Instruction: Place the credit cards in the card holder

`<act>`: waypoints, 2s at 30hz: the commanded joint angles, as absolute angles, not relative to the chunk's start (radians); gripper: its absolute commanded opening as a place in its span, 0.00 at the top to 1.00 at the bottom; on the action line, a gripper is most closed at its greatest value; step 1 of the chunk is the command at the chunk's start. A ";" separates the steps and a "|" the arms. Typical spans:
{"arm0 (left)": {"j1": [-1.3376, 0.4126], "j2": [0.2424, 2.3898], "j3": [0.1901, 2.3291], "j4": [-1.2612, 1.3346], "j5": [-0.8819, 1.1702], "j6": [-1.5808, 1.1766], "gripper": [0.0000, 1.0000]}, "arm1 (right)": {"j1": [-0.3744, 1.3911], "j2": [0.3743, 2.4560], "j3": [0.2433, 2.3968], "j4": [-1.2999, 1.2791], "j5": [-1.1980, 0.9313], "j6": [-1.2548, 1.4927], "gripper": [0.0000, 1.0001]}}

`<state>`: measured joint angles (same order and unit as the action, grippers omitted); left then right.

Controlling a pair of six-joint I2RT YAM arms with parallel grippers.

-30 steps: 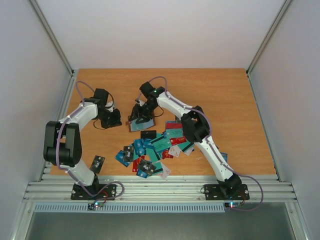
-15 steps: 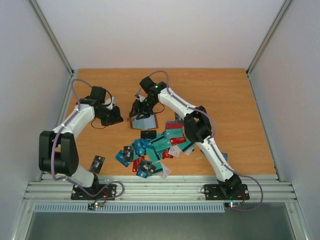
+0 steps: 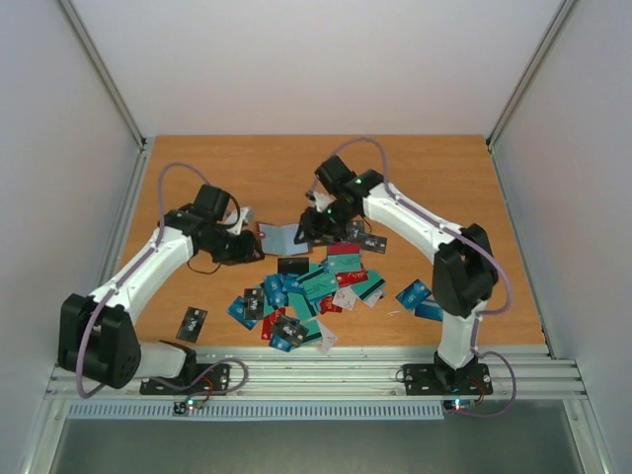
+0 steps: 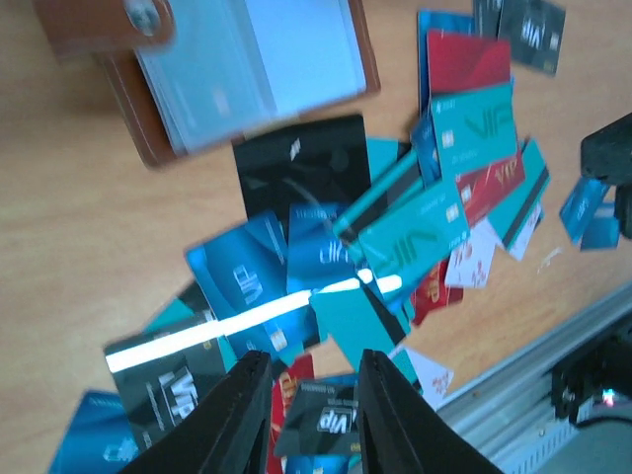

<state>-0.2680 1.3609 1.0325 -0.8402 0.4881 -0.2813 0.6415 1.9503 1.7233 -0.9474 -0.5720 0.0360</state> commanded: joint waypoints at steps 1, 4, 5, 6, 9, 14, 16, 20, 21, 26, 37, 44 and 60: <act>-0.331 1.280 0.949 -0.869 0.480 -0.319 0.72 | 0.633 1.809 1.465 -0.851 -0.532 0.099 0.54; -0.383 1.223 0.897 -0.862 0.492 -0.351 0.72 | 0.632 1.695 1.286 -0.811 -0.538 0.141 0.53; -0.403 1.211 0.881 -0.854 0.505 -0.356 0.71 | 0.632 1.659 1.236 -0.799 -0.545 0.157 0.53; -0.424 1.200 0.866 -0.846 0.514 -0.361 0.71 | 0.631 1.622 1.180 -0.788 -0.551 0.175 0.53; -0.483 1.195 0.836 -0.820 0.539 -0.375 0.71 | 0.632 1.500 1.025 -0.741 -0.575 0.242 0.53; -0.586 1.241 0.837 -0.785 0.557 -0.393 0.72 | 0.631 1.363 0.843 -0.701 -0.586 0.351 0.50; -0.619 1.275 0.842 -0.761 0.569 -0.402 0.72 | 0.632 1.331 0.807 -0.695 -0.579 0.393 0.50; -0.677 1.378 0.877 -0.730 0.571 -0.407 0.78 | 0.633 1.258 0.701 -0.604 -0.579 0.521 0.50; -0.696 1.418 0.889 -0.722 0.572 -0.411 0.79 | 0.634 1.224 0.666 -0.572 -0.575 0.562 0.50; -0.760 1.535 0.983 -0.762 0.539 -0.400 0.80 | 0.726 1.126 0.534 -0.459 -0.488 0.764 0.50; -0.811 1.671 1.047 -0.810 0.476 -0.341 0.81 | 0.946 1.221 0.452 -0.246 -0.328 0.938 0.50; -0.832 1.717 1.004 -0.777 0.484 -0.331 0.81 | 1.028 1.260 0.419 -0.157 -0.277 0.996 0.50; -0.849 1.807 0.965 -0.701 0.503 -0.350 0.81 | 1.181 1.250 0.395 -0.183 -0.160 1.140 0.49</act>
<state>-0.8417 1.7706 0.9905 -0.7399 0.5014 -0.3511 1.1465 1.2591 0.4084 -0.1211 -0.2314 1.0821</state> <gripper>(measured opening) 0.189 0.507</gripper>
